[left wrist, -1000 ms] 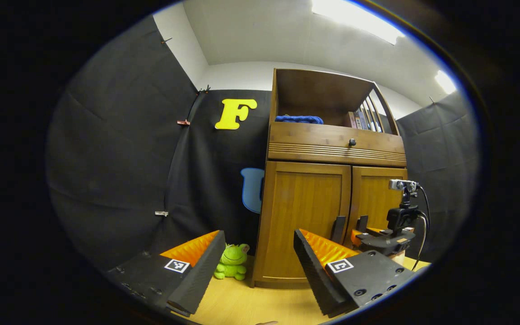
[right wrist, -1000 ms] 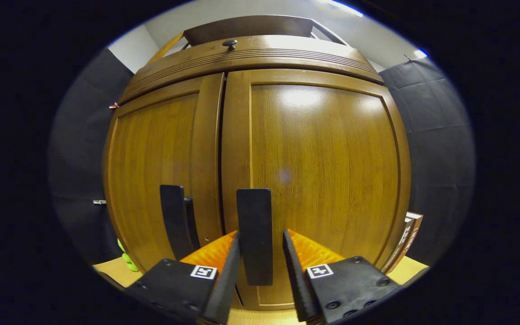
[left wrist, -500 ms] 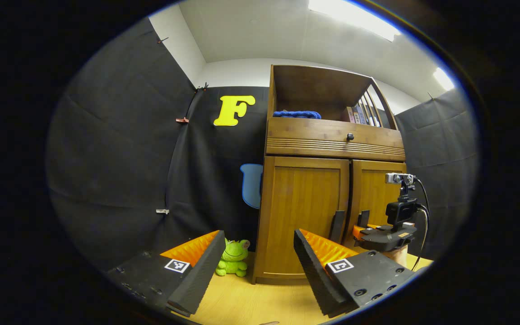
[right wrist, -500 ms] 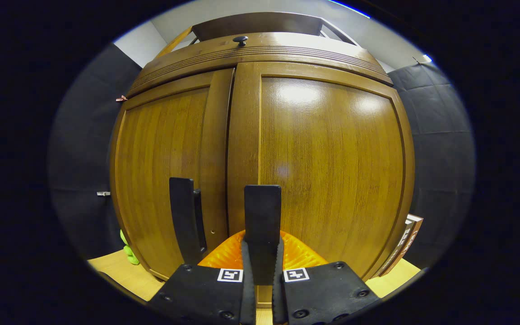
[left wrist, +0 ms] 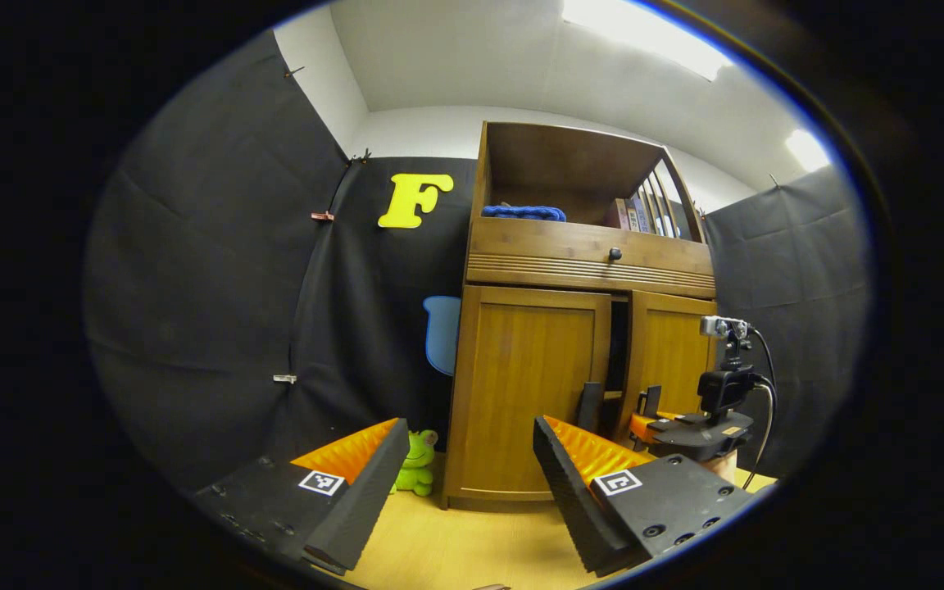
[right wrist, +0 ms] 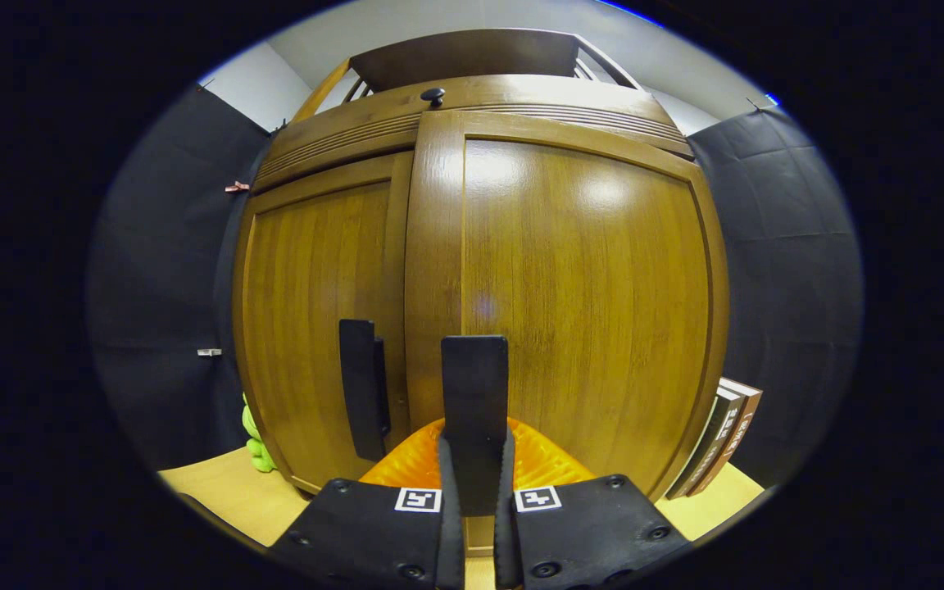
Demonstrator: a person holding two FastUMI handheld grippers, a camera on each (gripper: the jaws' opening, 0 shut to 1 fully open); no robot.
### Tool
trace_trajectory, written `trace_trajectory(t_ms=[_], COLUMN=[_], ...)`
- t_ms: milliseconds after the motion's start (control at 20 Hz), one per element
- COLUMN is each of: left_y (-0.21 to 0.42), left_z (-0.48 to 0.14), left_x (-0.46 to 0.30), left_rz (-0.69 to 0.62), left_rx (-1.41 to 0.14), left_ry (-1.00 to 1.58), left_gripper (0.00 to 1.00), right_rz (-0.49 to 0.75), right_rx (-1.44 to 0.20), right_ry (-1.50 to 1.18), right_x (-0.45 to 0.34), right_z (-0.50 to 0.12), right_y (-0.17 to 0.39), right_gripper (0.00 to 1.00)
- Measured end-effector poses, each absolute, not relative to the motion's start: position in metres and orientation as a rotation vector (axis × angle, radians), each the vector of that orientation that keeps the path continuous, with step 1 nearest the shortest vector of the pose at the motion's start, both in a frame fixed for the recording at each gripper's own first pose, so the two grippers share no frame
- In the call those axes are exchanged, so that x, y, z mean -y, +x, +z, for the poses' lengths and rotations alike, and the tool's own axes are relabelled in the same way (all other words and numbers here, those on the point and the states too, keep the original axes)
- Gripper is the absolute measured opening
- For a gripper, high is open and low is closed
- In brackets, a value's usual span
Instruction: Open the right door of the double-door shoe cabinet with the right hand, and open the left door with the left hand.
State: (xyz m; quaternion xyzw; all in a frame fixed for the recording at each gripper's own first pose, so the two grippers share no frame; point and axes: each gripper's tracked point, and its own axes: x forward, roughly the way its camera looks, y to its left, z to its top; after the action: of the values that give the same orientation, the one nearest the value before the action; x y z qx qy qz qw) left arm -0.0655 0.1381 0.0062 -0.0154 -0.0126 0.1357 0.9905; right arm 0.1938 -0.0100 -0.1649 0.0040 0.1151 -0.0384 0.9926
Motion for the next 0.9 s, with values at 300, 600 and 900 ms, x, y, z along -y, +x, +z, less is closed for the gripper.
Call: trace_trajectory(t_ms=[300,600,900], left_y=[-0.062,-0.054,-0.046], left_z=[0.005,0.006,0.006], left_x=[-0.111,-0.08,-0.059], left_rz=[0.214,0.156,0.113], left_rx=[0.027,0.034,0.036], left_ry=[-0.022,-0.027,-0.045], left_gripper=[0.95,0.95,0.95], right_rz=[-0.055,-0.014,-0.018], right_rx=[-0.227,-0.233,-0.236], right_ry=[0.011,0.003,0.001], right_x=[0.019,0.033,0.056], right_z=[-0.155,-0.145,-0.133], right_y=[0.159,0.126,0.091], right_gripper=[0.18,0.18,0.13])
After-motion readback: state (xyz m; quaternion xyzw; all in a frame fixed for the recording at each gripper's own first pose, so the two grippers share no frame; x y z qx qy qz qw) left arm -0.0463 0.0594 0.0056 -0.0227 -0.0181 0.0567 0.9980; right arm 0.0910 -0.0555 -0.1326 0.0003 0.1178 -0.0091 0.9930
